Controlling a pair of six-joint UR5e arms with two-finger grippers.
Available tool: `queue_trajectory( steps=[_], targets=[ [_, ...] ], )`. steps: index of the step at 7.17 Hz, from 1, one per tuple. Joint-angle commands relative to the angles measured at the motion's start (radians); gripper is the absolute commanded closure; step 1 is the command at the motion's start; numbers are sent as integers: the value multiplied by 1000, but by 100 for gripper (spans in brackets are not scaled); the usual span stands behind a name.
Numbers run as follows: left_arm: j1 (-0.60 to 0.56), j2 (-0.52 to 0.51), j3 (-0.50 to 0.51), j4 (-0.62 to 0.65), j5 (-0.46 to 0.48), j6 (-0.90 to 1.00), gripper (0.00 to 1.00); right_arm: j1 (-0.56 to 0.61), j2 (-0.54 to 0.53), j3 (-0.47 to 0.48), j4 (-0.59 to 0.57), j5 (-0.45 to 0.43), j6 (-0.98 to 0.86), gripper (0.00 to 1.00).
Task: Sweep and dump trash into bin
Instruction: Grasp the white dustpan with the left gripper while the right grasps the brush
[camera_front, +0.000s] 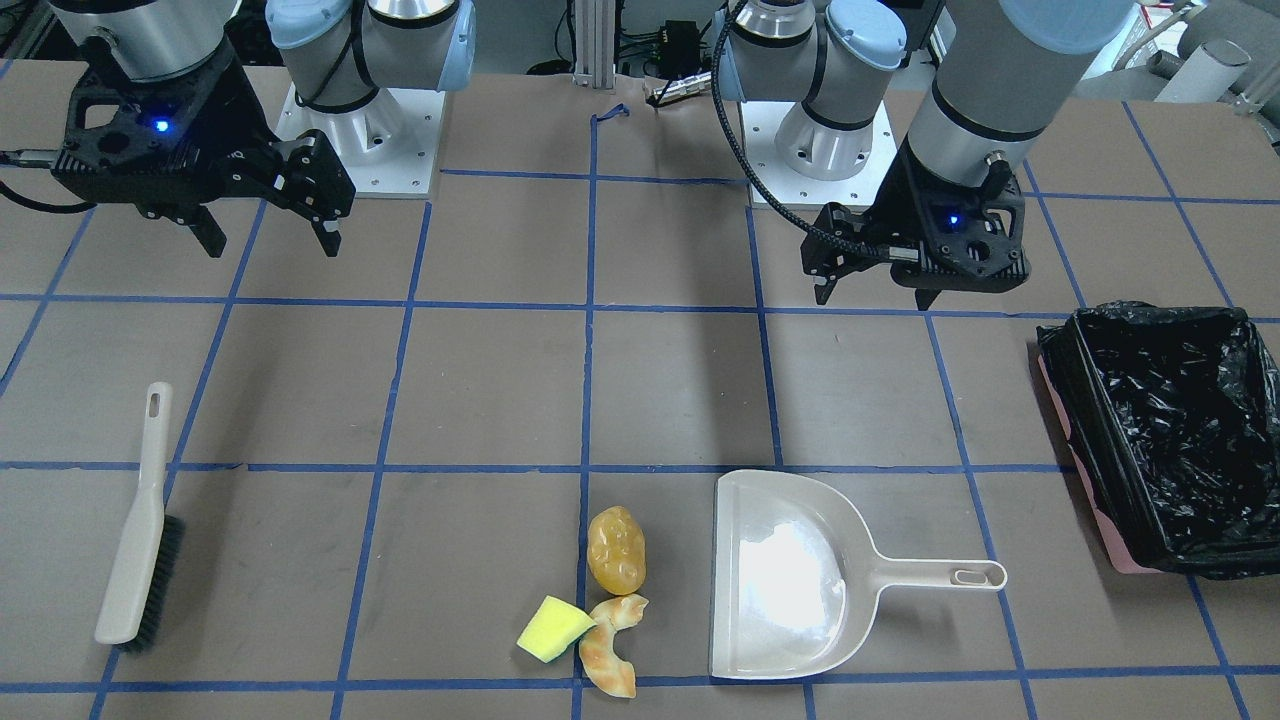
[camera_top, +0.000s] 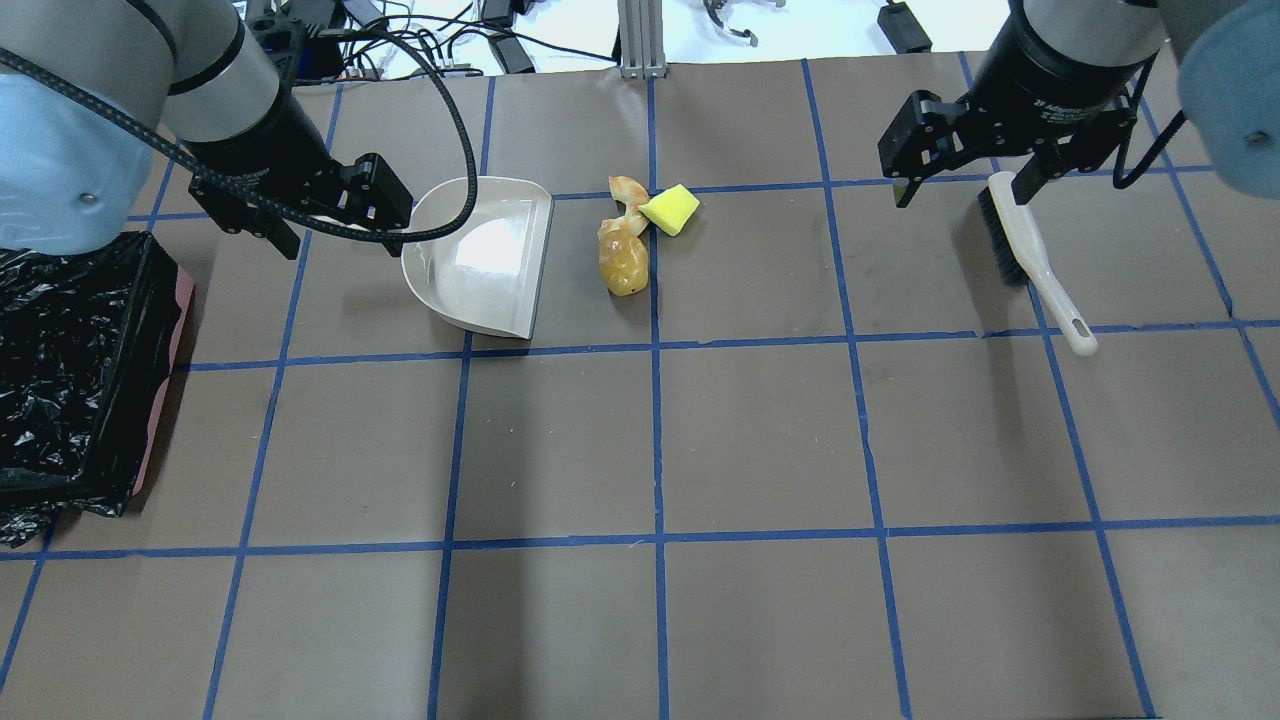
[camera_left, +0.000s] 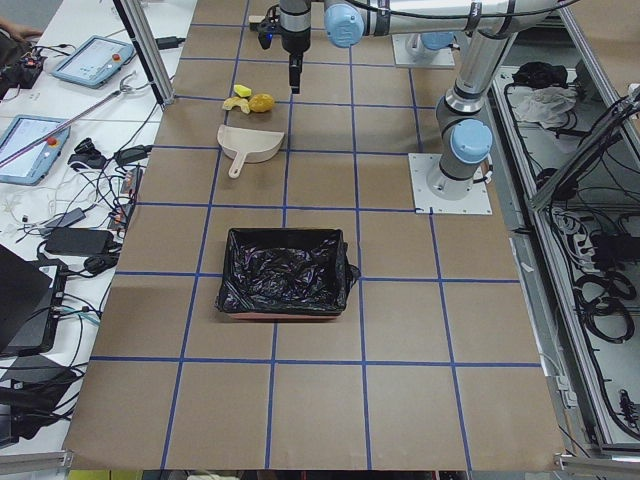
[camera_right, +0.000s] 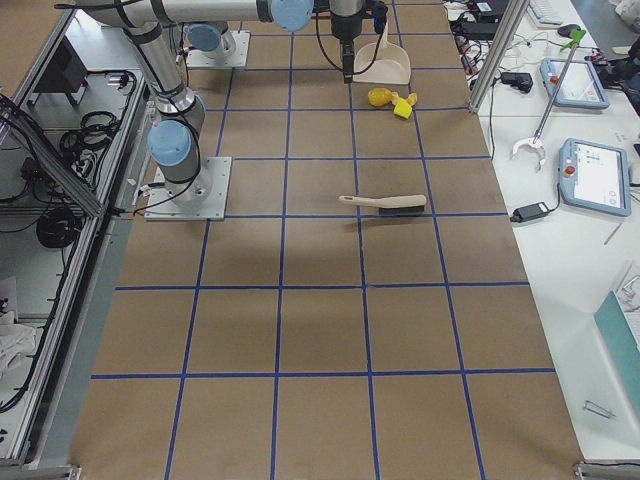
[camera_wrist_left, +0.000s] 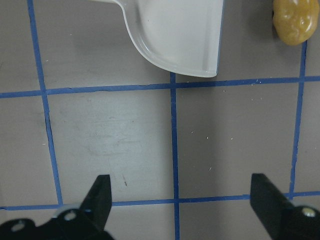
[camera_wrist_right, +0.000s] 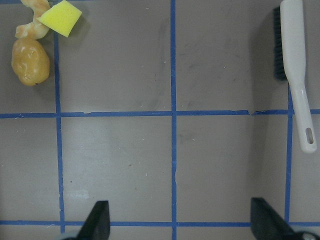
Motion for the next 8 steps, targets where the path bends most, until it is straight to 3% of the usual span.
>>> queue_trajectory(
  steps=[1,5,6,7,8],
  targets=[
    [-8,11,1,-2,-3,-2,0,0,1,0,-1,0,-1,0],
    [-19,-36,13,-1,9,15,0,-11,37,12,5,-16,-4,0],
    [-13,-65,37,7,32,79,0,-15,47,14,-10,-23,10,0],
    [-1,-75,37,24,117,148,0,-47,104,15,-19,-34,-2,0],
    [19,-105,56,45,124,165,0,-108,148,15,-20,-23,-28,1]
  ],
)
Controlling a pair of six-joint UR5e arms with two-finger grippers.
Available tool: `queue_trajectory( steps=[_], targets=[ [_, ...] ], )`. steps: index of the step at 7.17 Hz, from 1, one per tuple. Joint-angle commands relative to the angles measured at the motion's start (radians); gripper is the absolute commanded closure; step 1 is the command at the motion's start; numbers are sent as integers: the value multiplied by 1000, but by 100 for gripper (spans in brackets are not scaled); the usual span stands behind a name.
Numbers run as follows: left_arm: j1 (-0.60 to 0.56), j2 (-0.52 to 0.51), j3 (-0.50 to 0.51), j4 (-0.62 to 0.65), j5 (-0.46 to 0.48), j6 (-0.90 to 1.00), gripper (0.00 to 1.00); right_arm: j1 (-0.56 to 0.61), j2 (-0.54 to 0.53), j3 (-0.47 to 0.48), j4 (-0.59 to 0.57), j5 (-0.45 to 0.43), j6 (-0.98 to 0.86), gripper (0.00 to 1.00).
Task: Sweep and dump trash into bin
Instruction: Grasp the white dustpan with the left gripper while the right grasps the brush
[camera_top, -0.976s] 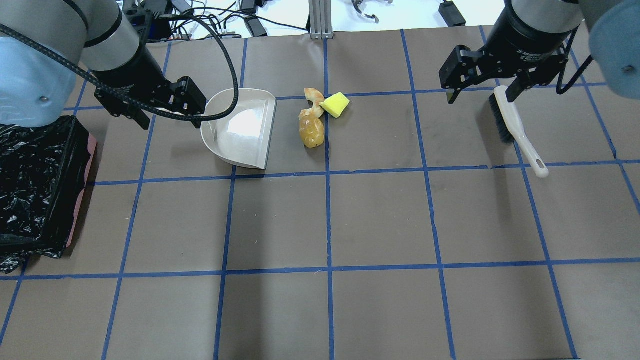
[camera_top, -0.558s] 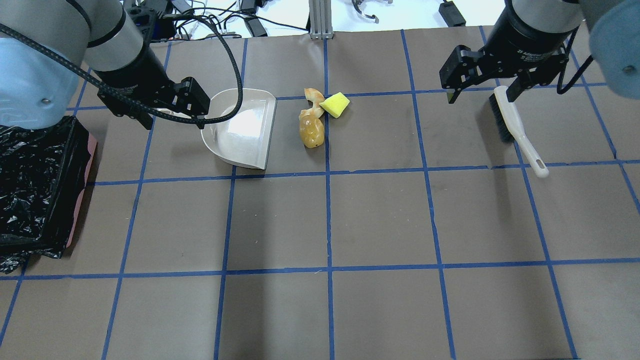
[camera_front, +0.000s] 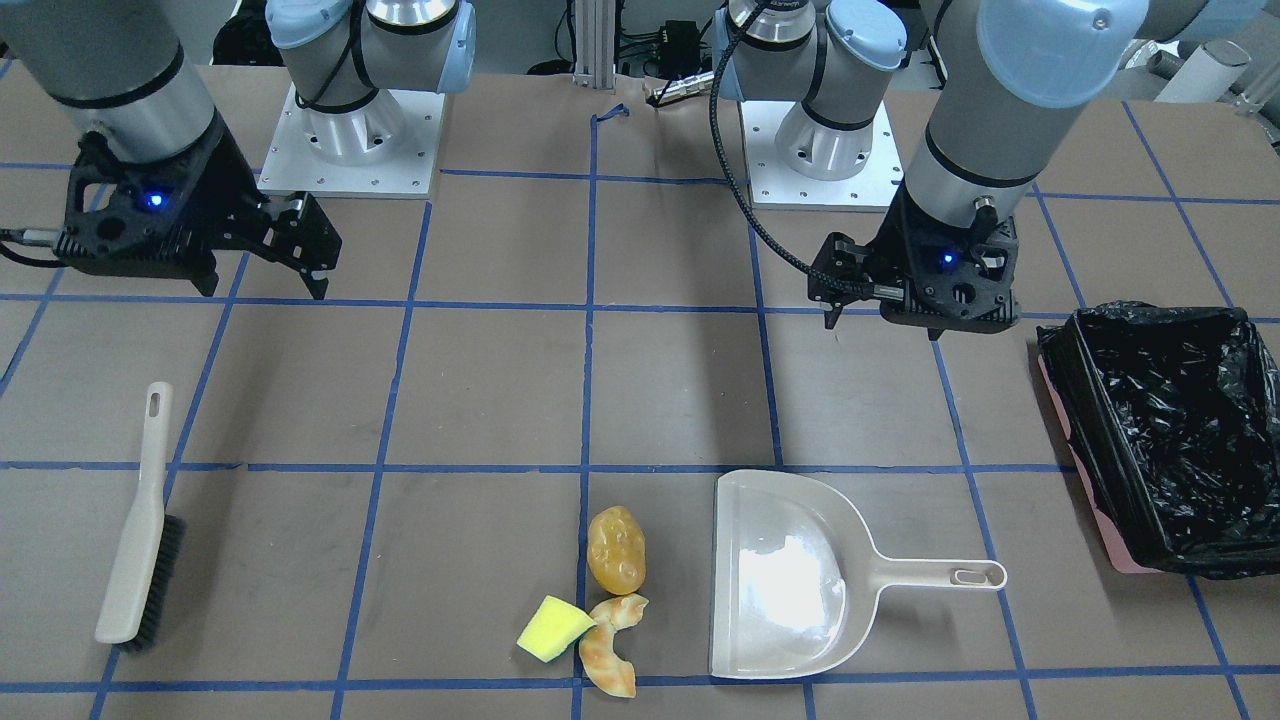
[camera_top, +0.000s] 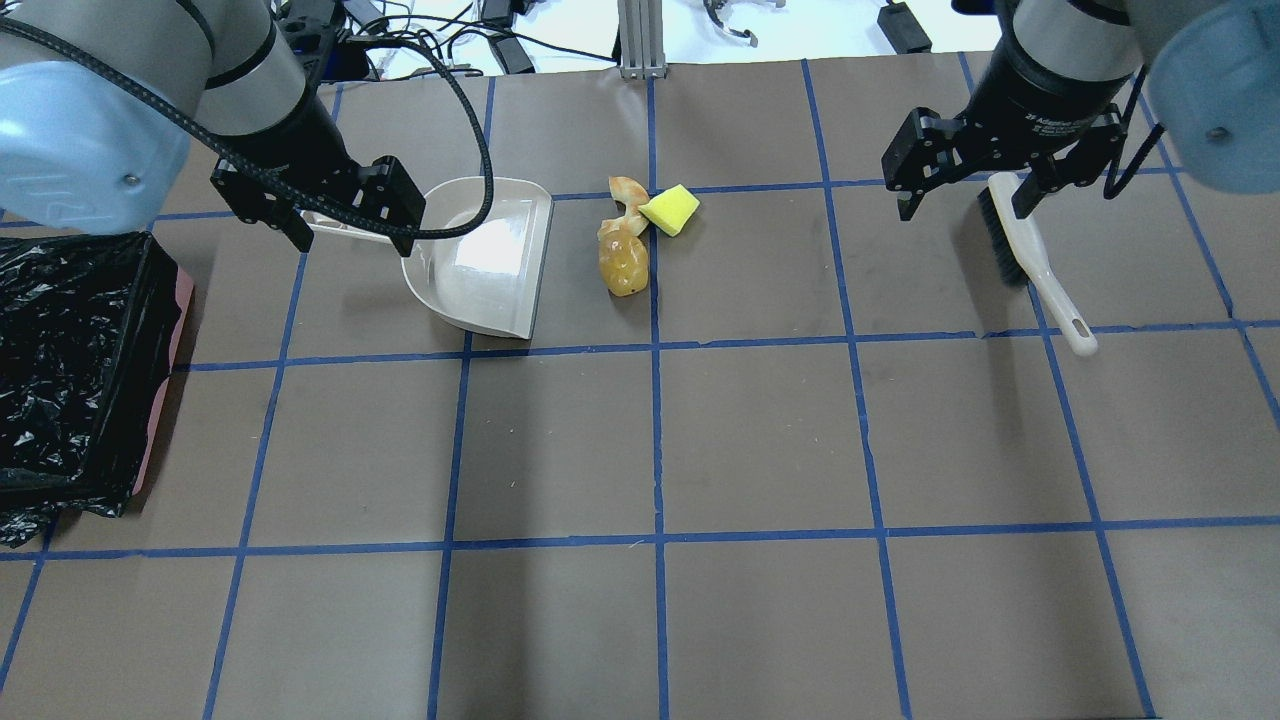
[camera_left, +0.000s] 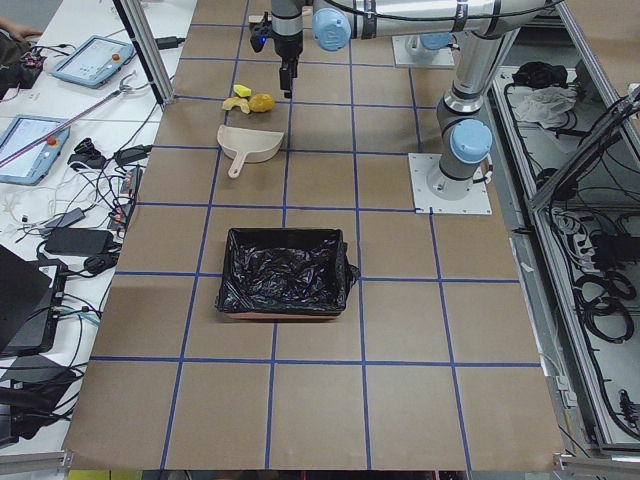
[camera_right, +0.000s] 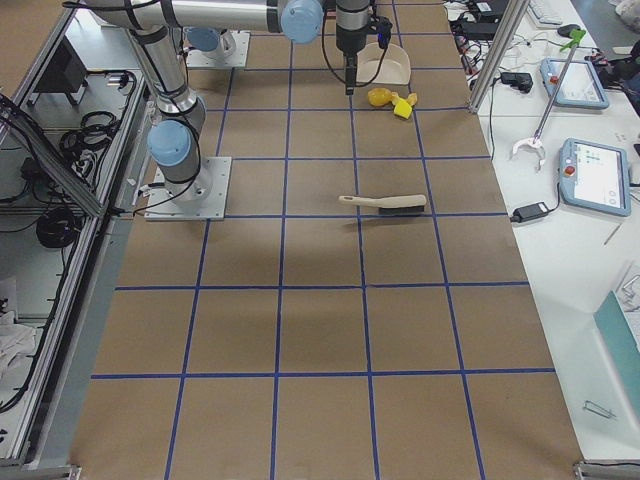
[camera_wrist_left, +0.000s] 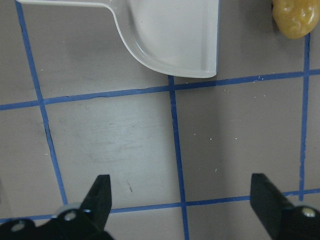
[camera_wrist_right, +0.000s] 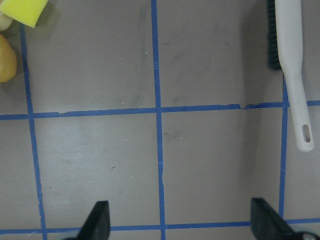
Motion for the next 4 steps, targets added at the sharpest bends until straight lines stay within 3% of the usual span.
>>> queue_trajectory(
  steps=[1,3,4],
  targets=[
    [23,-60,21,68,35,59,0,-119,81,3,-3,-4,-99,5],
    [25,-121,23,153,26,292,0,-256,200,4,-73,-42,-269,5],
    [34,-131,31,158,-59,336,0,-284,244,6,-110,-52,-336,5]
  ],
)
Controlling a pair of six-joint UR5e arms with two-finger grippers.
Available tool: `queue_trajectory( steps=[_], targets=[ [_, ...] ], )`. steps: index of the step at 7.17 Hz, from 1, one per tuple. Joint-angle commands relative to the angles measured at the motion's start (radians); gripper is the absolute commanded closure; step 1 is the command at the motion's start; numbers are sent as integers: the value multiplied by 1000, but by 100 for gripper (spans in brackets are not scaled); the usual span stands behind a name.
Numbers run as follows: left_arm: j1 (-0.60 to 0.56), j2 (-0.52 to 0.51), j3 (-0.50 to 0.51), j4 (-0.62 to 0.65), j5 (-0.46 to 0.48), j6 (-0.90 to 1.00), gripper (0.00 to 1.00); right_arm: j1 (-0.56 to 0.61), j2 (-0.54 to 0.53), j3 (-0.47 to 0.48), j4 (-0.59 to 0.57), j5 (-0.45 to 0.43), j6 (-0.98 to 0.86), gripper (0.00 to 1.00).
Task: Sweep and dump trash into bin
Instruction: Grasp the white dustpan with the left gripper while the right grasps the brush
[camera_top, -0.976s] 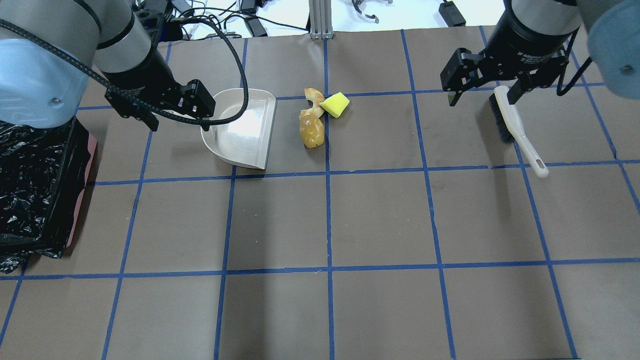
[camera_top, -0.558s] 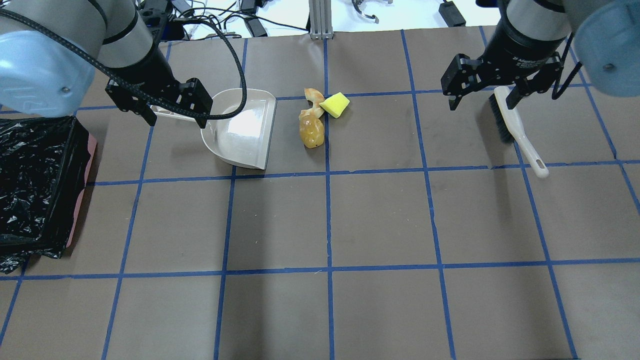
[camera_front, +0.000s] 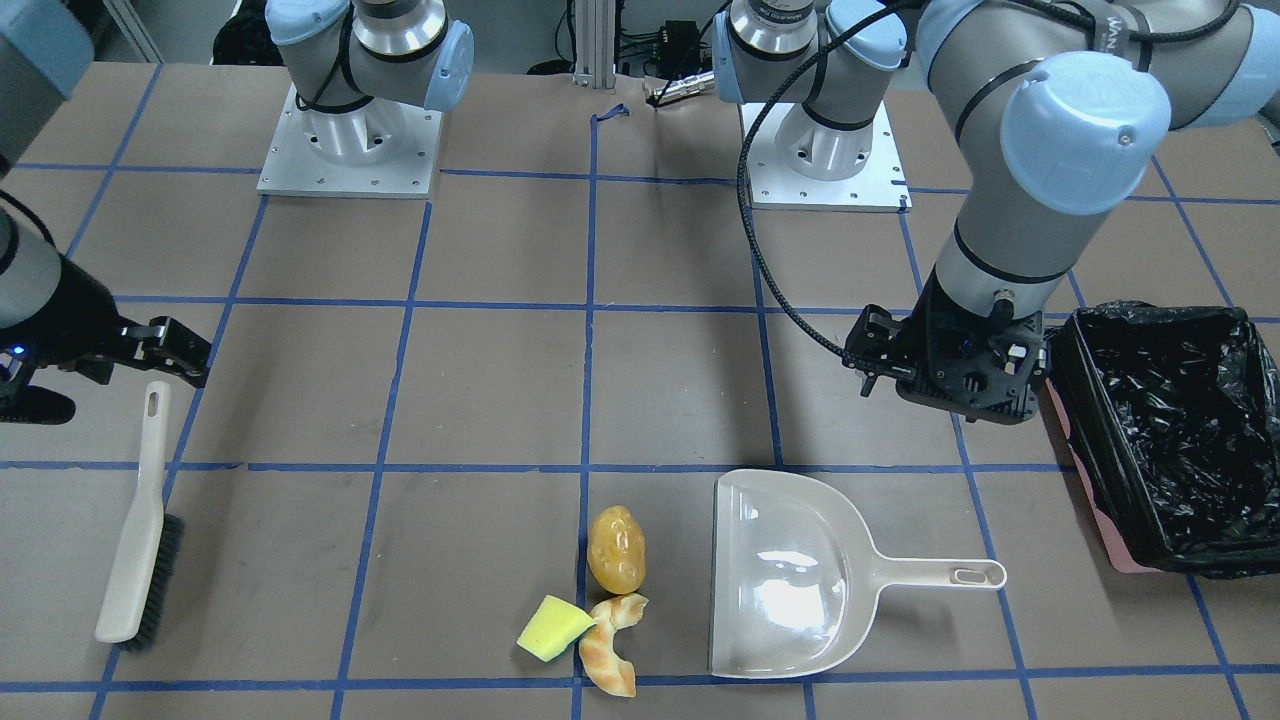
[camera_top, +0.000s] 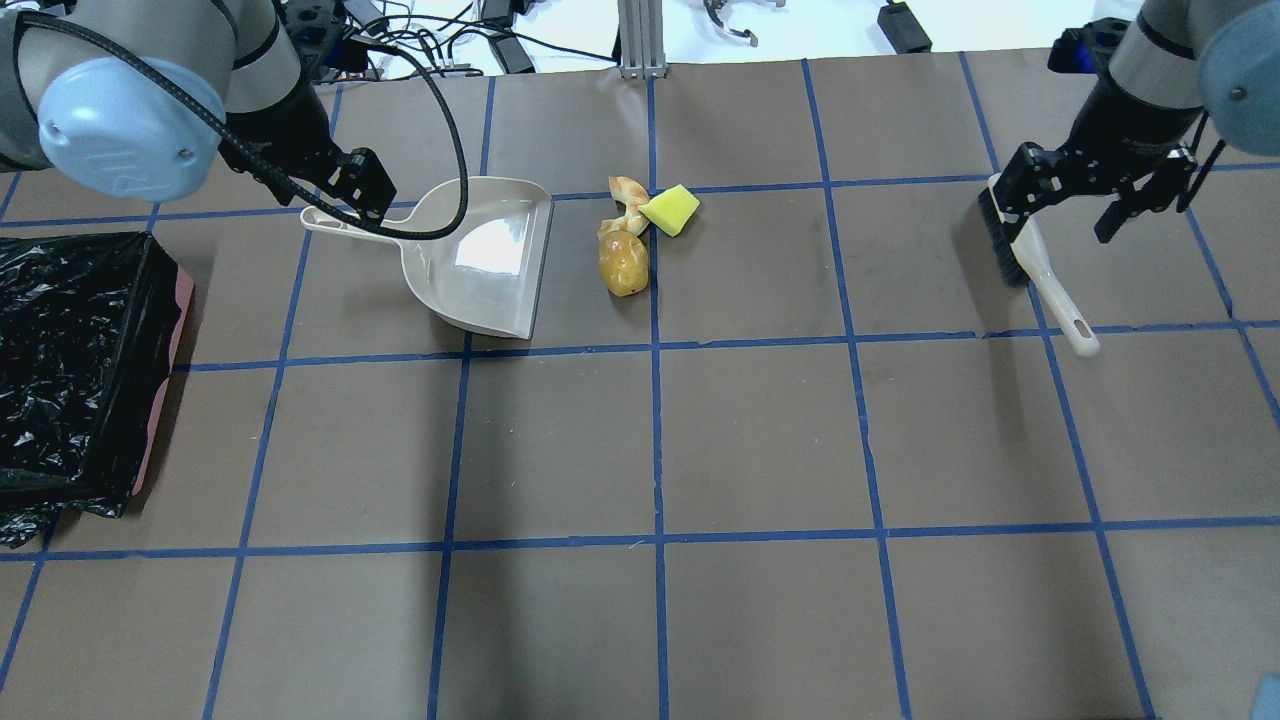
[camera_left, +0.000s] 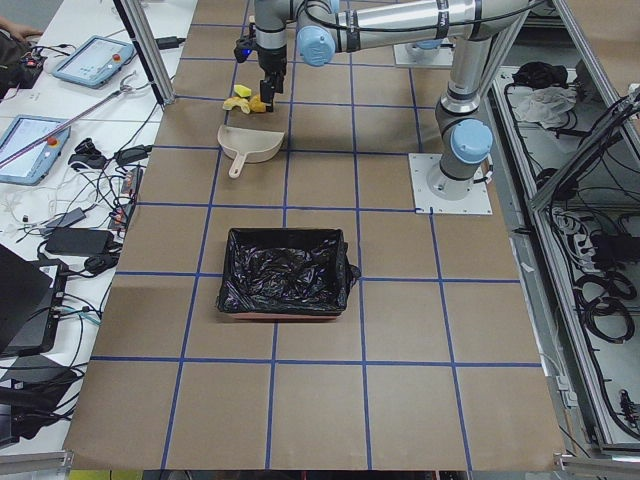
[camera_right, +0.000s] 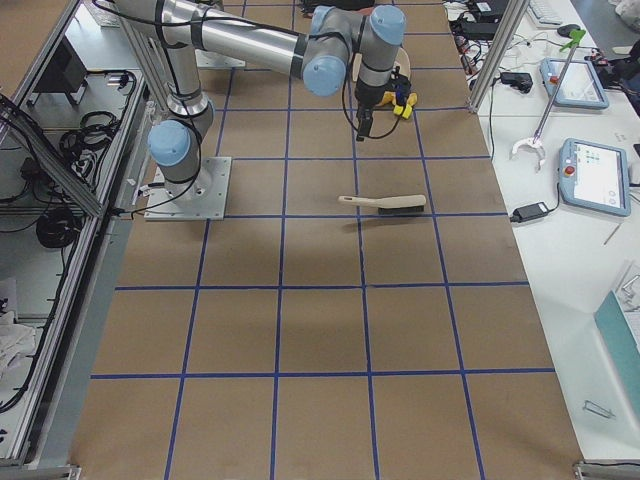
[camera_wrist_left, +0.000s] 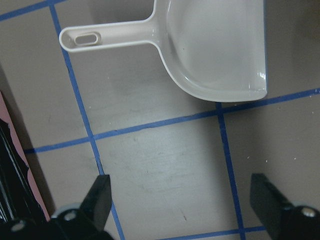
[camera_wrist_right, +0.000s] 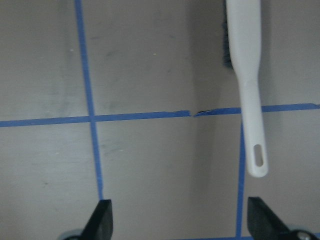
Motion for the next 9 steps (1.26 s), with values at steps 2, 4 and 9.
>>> queue_trajectory(
  steps=[2,4,9],
  targets=[
    [89,-73,19,69,-90,137,0,-53,138,38,-159,-52,-110,5],
    [92,-145,65,91,-81,612,0,-53,169,90,-215,-56,-127,5],
    [130,-244,77,164,-78,971,22,-53,167,124,-201,-146,-173,15]
  ],
)
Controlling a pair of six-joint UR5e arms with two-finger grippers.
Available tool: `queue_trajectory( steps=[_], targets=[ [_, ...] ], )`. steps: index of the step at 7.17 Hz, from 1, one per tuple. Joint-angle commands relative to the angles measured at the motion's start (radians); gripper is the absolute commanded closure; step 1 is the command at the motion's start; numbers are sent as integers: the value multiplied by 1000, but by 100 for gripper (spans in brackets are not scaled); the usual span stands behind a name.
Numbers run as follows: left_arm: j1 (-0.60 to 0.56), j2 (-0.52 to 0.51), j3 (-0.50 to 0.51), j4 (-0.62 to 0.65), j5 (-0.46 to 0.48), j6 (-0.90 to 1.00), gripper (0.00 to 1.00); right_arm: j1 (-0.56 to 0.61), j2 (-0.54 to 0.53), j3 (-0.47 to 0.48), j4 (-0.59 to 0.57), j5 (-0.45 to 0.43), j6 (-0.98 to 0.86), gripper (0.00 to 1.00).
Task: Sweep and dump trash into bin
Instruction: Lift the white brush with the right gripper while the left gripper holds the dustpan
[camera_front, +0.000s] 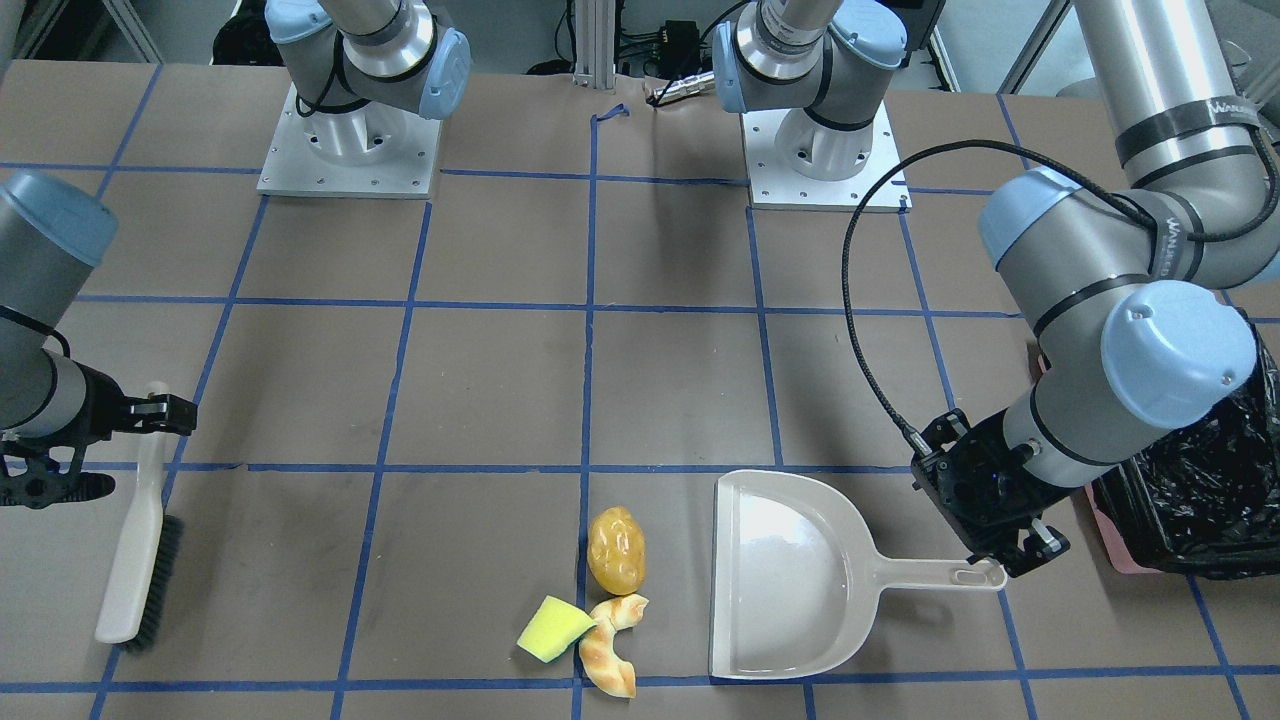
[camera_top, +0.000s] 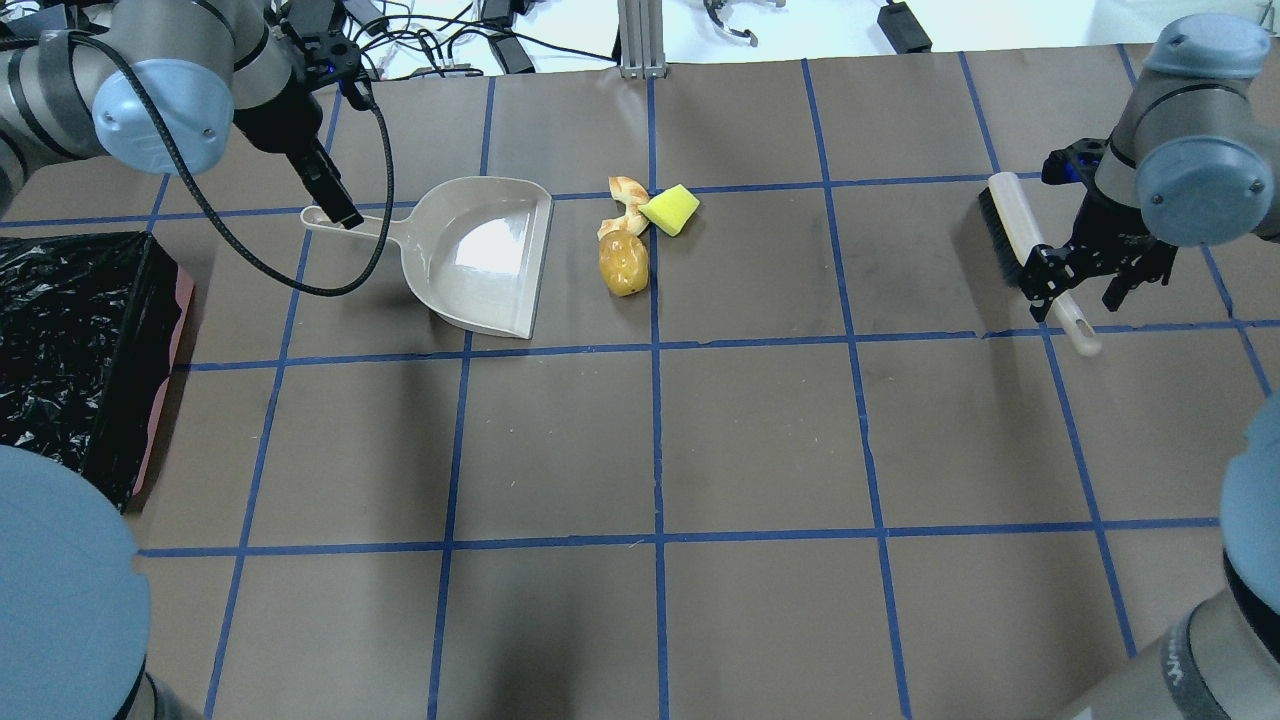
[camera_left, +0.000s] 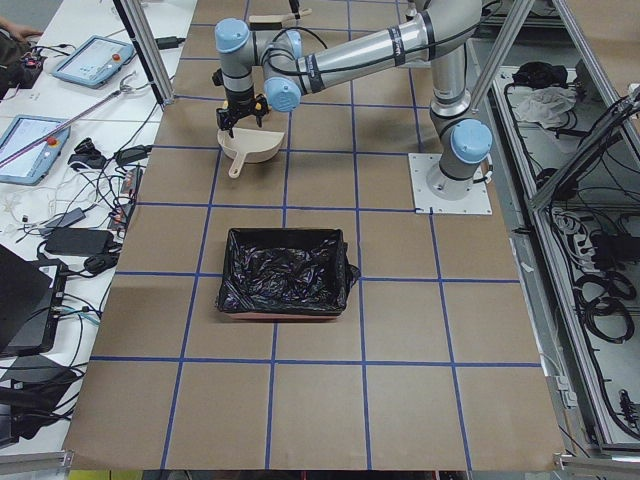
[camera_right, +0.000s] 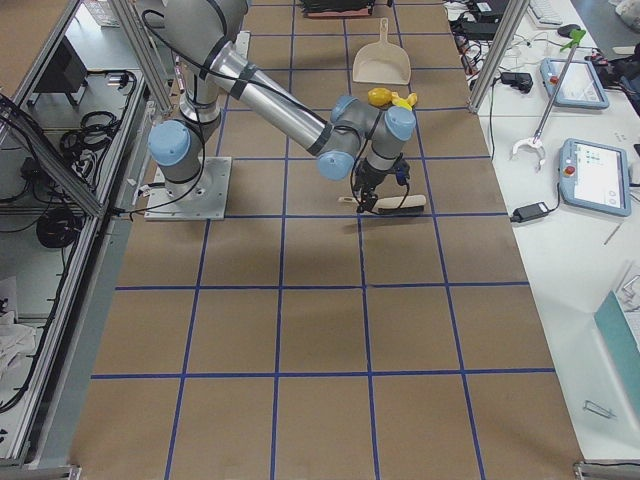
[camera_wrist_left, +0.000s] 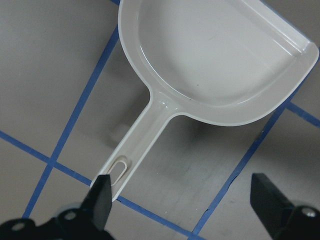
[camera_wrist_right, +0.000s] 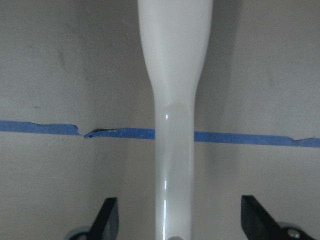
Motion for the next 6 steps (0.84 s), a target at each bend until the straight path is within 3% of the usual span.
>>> queue_trajectory(
  steps=[1,3,5,6],
  targets=[
    [17,-45,-3,80,2,97,24,0,0,4,6,-4,-13,22],
    [19,-62,-2,100,5,105,32,0,0,5,5,0,-13,49],
    [19,-95,-2,129,8,173,31,0,0,5,6,2,-12,71],
    [19,-107,0,172,8,204,31,0,0,5,6,2,-10,74]
  ],
)
